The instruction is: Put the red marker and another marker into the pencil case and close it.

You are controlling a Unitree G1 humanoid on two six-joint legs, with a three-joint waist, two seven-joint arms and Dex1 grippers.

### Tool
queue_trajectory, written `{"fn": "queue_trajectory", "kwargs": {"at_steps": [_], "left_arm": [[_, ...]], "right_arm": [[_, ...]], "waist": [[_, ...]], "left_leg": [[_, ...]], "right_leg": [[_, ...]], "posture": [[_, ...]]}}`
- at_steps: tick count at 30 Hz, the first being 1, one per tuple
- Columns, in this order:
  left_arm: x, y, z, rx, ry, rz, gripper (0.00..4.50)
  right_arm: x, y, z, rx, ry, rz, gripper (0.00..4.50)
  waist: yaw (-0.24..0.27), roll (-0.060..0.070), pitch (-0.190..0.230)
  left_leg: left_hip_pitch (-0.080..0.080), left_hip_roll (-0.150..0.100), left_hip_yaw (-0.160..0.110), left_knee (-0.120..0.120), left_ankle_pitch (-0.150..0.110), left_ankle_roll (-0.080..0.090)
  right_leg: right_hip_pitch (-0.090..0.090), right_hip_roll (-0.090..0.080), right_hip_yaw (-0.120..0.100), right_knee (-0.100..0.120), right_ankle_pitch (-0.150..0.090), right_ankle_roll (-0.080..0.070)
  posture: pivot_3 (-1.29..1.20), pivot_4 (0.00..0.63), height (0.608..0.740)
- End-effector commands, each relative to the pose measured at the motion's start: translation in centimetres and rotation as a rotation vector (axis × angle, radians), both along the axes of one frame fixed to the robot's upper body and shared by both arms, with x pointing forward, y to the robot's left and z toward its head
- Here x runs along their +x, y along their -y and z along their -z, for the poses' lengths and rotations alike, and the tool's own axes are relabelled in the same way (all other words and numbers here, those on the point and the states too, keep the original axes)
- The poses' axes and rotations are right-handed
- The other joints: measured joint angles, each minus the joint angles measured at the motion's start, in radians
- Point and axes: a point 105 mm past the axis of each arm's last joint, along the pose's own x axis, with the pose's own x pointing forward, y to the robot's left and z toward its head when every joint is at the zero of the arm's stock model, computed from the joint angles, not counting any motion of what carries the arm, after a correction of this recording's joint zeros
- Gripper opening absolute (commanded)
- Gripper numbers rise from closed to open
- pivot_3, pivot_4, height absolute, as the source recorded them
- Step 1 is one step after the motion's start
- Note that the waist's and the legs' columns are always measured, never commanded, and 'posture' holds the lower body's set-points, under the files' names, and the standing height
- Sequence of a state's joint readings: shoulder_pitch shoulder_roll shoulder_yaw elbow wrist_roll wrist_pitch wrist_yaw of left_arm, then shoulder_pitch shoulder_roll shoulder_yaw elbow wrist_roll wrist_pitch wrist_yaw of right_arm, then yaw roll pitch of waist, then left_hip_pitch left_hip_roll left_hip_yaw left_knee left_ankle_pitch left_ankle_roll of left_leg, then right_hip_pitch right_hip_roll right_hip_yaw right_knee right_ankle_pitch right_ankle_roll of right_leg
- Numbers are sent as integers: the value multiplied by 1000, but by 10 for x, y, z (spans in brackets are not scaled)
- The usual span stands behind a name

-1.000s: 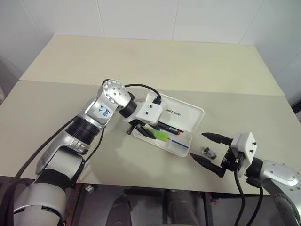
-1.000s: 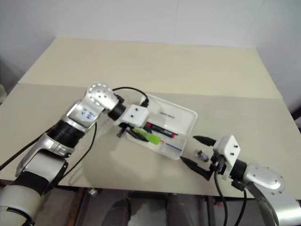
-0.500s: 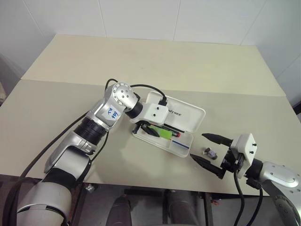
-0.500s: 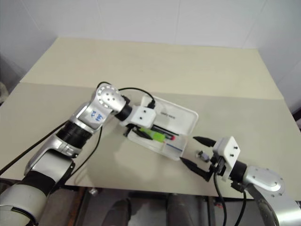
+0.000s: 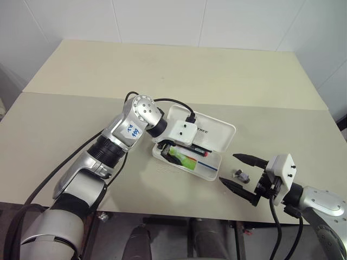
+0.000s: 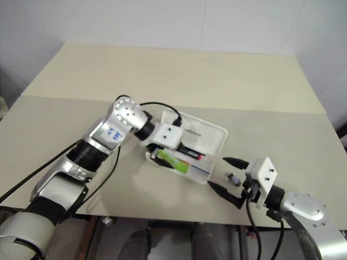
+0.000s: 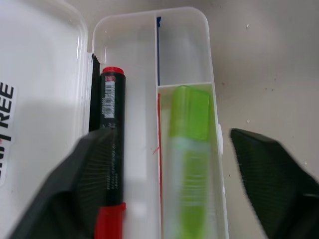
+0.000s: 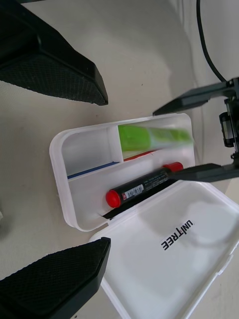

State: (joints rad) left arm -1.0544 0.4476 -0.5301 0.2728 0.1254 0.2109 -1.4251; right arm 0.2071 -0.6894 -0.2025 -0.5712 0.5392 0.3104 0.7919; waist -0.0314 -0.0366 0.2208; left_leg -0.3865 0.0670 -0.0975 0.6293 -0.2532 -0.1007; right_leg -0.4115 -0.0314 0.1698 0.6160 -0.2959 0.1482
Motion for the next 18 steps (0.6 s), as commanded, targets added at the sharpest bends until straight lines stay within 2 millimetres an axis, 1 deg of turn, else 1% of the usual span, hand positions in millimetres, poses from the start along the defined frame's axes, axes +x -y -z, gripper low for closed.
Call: {"fn": "queue_trajectory", "kwargs": {"at_steps": [1, 7, 10, 14, 16, 18], "left_arm": [[-1, 2, -6, 4, 37, 13, 4450], [1, 3, -7, -26, 45, -9, 4450], [-5, 5, -14, -100, 12, 21, 4450], [-25, 3, -26, -273, -53, 164, 4450], [-38, -2, -31, -360, -85, 254, 4450], [-48, -11, -32, -405, -131, 312, 4450]], "right_arm": [[-1, -1, -9, 2, 46, -5, 4500], [0, 1, -8, -5, 45, 0, 4500], [3, 8, -4, -13, 40, 36, 4500], [5, 23, 11, -17, -8, 114, 4500], [2, 27, 18, -20, -37, 121, 4500], [1, 32, 24, -16, -62, 137, 4500]], "waist": [[0, 0, 0], [0, 0, 0], [0, 0, 0], [1, 0, 0], [1, 0, 0], [1, 1, 0]], "left_leg": [[0, 0, 0, 0, 0, 0], [0, 0, 0, 0, 0, 0], [0, 0, 0, 0, 0, 0], [0, 0, 0, -1, 0, 0], [0, 0, 0, -1, 0, 0], [0, 0, 0, -1, 0, 0]], "right_leg": [[0, 0, 0, 0, 0, 0], [0, 0, 0, 0, 0, 0], [0, 0, 0, 0, 0, 0], [0, 0, 0, 0, 0, 0], [0, 0, 0, 0, 0, 0], [0, 0, 0, 0, 0, 0]], "posture": [[0, 150, 740], [0, 150, 740], [0, 150, 740], [0, 150, 740], [0, 150, 740], [0, 150, 740]]}}
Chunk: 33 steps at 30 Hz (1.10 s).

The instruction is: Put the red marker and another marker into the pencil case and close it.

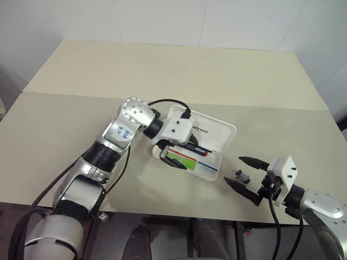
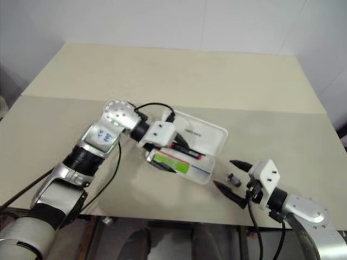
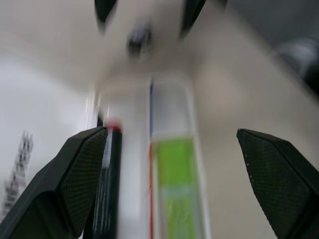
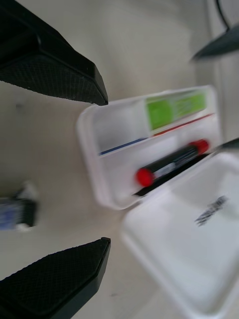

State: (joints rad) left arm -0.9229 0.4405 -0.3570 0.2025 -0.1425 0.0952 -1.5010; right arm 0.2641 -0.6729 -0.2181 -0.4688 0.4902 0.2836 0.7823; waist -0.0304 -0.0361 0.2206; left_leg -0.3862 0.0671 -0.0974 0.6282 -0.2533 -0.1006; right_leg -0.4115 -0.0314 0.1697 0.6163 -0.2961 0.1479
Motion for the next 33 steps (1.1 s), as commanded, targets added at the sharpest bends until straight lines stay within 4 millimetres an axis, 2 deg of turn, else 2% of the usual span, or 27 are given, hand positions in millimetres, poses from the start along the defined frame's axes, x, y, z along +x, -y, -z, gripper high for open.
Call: {"fn": "queue_trajectory", "kwargs": {"at_steps": [1, 4, 7, 15, 16, 18, 22, 28, 31, 33], "left_arm": [[-19, -10, -14, -101, -19, 127, 4450], [-22, -15, -18, -179, -77, 144, 4450], [-19, -25, -13, -182, -97, 126, 4450], [-15, -54, -11, -234, -160, 80, 4450], [-13, -58, -11, -233, -163, 67, 4500], [-11, -63, -12, -241, -166, 50, 4500], [-3, -72, -12, -240, -145, 4, 4500], [2, -74, -13, -250, -119, -22, 4500], [7, -77, -14, -262, -111, -48, 4500], [8, -79, -13, -263, -114, -53, 4500]], "right_arm": [[0, 10, -2, 5, 15, 38, 4500], [4, 23, 10, 0, -14, 94, 4500], [10, 32, 20, -10, -32, 152, 4500], [23, 47, 33, -21, -63, 225, 4500], [23, 47, 34, -23, -69, 224, 4199], [23, 47, 35, -24, -72, 221, 3882], [22, 44, 36, -24, -74, 212, 2474], [18, 38, 22, -7, -45, 168, 407], [16, 20, -5, 30, 9, 87, 352], [15, 10, -17, 35, 25, 40, 352]], "waist": [[-1, 0, 0], [0, 0, 0], [-1, 0, 0], [-7, 0, 0], [-7, 0, 0], [-7, 0, 0], [-6, 0, 0], [-3, 0, 0], [-3, 0, 0], [-7, 0, 0]], "left_leg": [[0, 0, 0, 0, 0, 0], [0, 0, 0, 2, 0, 0], [1, 0, 0, 3, 0, 0], [1, 0, 0, 2, 0, 0], [1, 0, 0, 2, 0, 0], [1, 0, 0, 2, 0, 0], [1, 0, 0, 2, 0, 0], [1, 0, 0, 2, 0, 0], [1, 0, 0, 1, 0, 0], [1, 0, 0, 1, 0, 0]], "right_leg": [[0, 0, 0, 0, 0, 0], [1, 0, 0, 1, 1, 0], [1, 0, 0, 0, 2, 0], [1, 0, 0, 0, 3, -1], [1, 0, 0, 0, 3, -1], [1, 0, 0, 0, 3, -1], [2, 0, 0, -1, 3, -1], [1, 0, 0, -1, 3, -1], [1, 0, 0, -1, 3, -1], [1, 0, 0, -1, 3, -1]], "posture": [[0, 150, 740], [0, 150, 740], [0, 150, 740], [0, 150, 740], [0, 150, 740], [0, 150, 740], [0, 150, 740], [0, 150, 740], [0, 150, 740], [0, 150, 740]]}}
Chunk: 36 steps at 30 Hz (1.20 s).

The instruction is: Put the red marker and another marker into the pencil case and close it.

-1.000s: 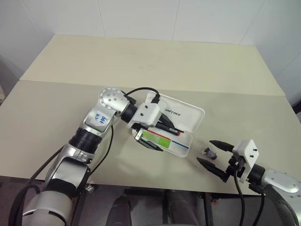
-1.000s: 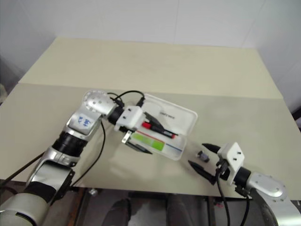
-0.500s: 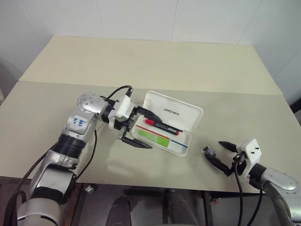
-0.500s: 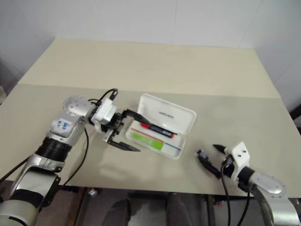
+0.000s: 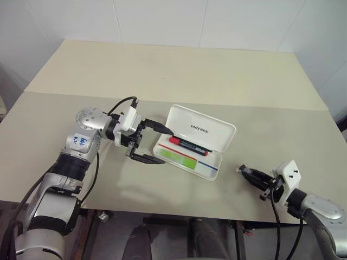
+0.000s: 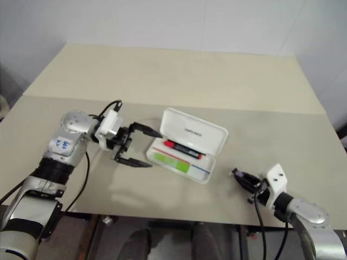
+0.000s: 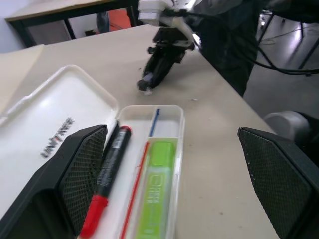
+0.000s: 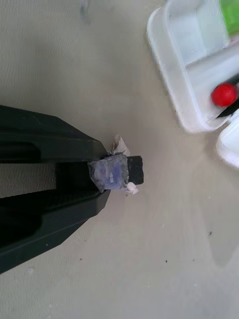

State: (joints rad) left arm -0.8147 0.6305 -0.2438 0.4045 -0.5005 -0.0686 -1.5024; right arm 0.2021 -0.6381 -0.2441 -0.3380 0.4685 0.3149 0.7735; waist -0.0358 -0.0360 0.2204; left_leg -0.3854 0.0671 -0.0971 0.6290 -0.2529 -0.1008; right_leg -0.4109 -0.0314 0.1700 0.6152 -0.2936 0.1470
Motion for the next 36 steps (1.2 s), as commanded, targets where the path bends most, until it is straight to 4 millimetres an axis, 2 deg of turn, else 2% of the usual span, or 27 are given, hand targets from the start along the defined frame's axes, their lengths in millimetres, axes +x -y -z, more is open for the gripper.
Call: {"fn": "queue_trajectory", "kwargs": {"at_steps": [1, 5, 11, 19, 23, 27, 34, 35, 36], "left_arm": [[-7, -4, -7, 27, 34, 91, 4500], [-6, -5, -7, 8, 30, 89, 4500], [0, -13, -2, 20, 28, 48, 4500], [2, -23, 1, 36, 37, -6, 4500], [1, -23, 3, 36, 38, -12, 4500], [1, -21, 4, 33, 41, -15, 4500], [5, -16, 3, 14, 64, -17, 4500], [6, -15, 2, 9, 73, -18, 4500], [7, -14, 1, 5, 79, -20, 4500]], "right_arm": [[-2, -19, -35, 2, 83, -102, 352], [0, -45, -48, -22, 94, -206, 352], [2, -72, -47, -46, 62, -313, 352], [12, -82, -32, -84, 23, -356, 352], [10, -83, -25, -116, -8, -384, 352], [11, -81, -23, -131, -20, -372, 1650], [10, -78, -33, -128, 12, -359, 4219], [8, -77, -34, -128, 15, -359, 4470], [7, -77, -36, -128, 19, -360, 4470]], "waist": [[-3, 0, 0], [-5, 0, 0], [-4, 0, 0], [3, 0, 0], [4, 0, 0], [4, 0, 0], [4, 0, 0], [5, 0, 0], [5, 0, 0]], "left_leg": [[0, 0, 0, 0, 0, 0], [0, 0, 0, 0, 0, 0], [-1, 0, 0, -1, 0, 0], [-2, 0, 0, -2, 0, 0], [-2, 0, 0, -2, 0, 0], [-2, 0, 0, -2, 0, 0], [-2, 0, 0, -2, 0, 0], [-2, 0, 0, -2, 0, 0], [-2, 0, 0, -2, 0, 0]], "right_leg": [[0, 0, 0, 0, 0, 0], [0, 0, 0, 0, 0, 0], [0, 0, 0, -3, 0, 0], [-1, 0, 0, -4, 0, 0], [-1, 0, 0, -4, 0, 0], [-1, 0, 0, -4, 0, 0], [-1, 0, 0, -4, 0, 0], [-1, 0, 0, -4, 0, 0], [-1, 0, 0, -4, 0, 0]], "posture": [[0, 150, 740], [0, 150, 740], [0, 150, 740], [0, 150, 740], [0, 150, 740], [0, 150, 740], [0, 150, 740], [0, 150, 740], [0, 150, 740]]}}
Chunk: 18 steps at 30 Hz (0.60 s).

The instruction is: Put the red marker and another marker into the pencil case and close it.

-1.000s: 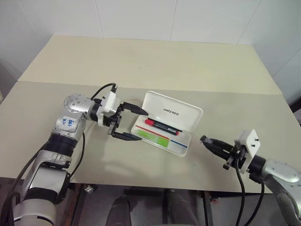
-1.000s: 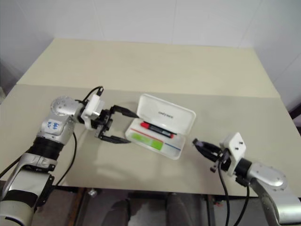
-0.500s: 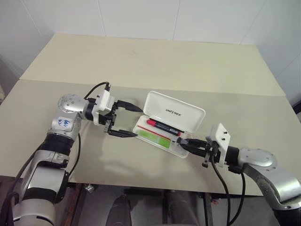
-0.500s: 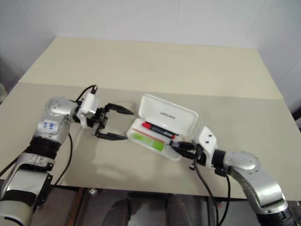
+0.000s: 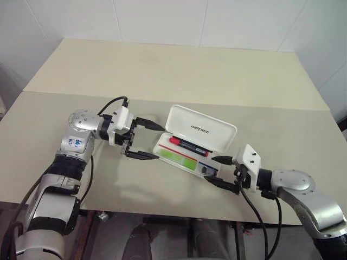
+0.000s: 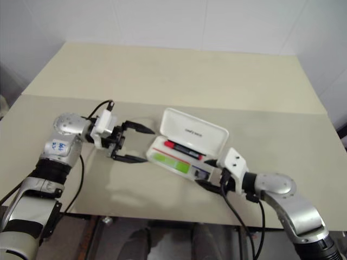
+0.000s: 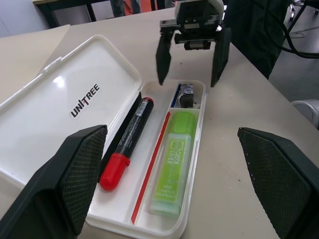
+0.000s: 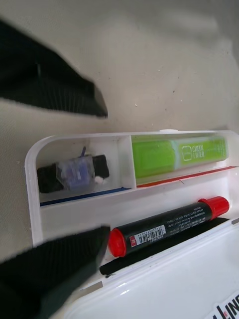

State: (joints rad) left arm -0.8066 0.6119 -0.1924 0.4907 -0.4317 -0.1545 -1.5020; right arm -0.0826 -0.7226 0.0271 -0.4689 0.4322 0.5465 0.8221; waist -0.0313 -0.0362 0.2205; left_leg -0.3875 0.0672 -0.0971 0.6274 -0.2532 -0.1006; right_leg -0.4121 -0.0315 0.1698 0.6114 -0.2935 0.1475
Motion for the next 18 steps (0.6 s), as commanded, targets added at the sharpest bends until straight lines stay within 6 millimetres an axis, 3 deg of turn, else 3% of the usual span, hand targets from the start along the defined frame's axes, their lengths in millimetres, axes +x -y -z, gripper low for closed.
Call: {"fn": "queue_trajectory", "kwargs": {"at_steps": [1, 7, 15, 18], "left_arm": [[-2, -2, -7, -1, 46, 46, 4500], [9, 4, -15, -58, 104, 19, 4500], [31, 10, -29, -144, 128, -34, 4500], [38, 9, -34, -167, 127, -48, 3587]], "right_arm": [[-6, 3, -17, 10, 57, -12, 4470], [-23, 7, -54, 212, 172, -57, 4470], [-32, 33, -46, 238, 172, -2, 4470], [-32, 34, -50, 264, 195, 15, 4500]], "waist": [[1, 0, 0], [2, 0, 0], [2, 0, 0], [-5, 0, 0]], "left_leg": [[0, 0, 0, 0, 0, 0], [0, 0, 0, 0, 0, 0], [0, 0, 0, 1, 0, 0], [0, 0, 0, 1, 0, 0]], "right_leg": [[0, 0, 0, 0, 0, 0], [0, 0, 0, 0, 0, 0], [1, 0, 0, -2, 1, 1], [1, 0, 0, -2, 1, 1]], "posture": [[0, 150, 740], [0, 150, 740], [0, 150, 740], [0, 150, 740]]}}
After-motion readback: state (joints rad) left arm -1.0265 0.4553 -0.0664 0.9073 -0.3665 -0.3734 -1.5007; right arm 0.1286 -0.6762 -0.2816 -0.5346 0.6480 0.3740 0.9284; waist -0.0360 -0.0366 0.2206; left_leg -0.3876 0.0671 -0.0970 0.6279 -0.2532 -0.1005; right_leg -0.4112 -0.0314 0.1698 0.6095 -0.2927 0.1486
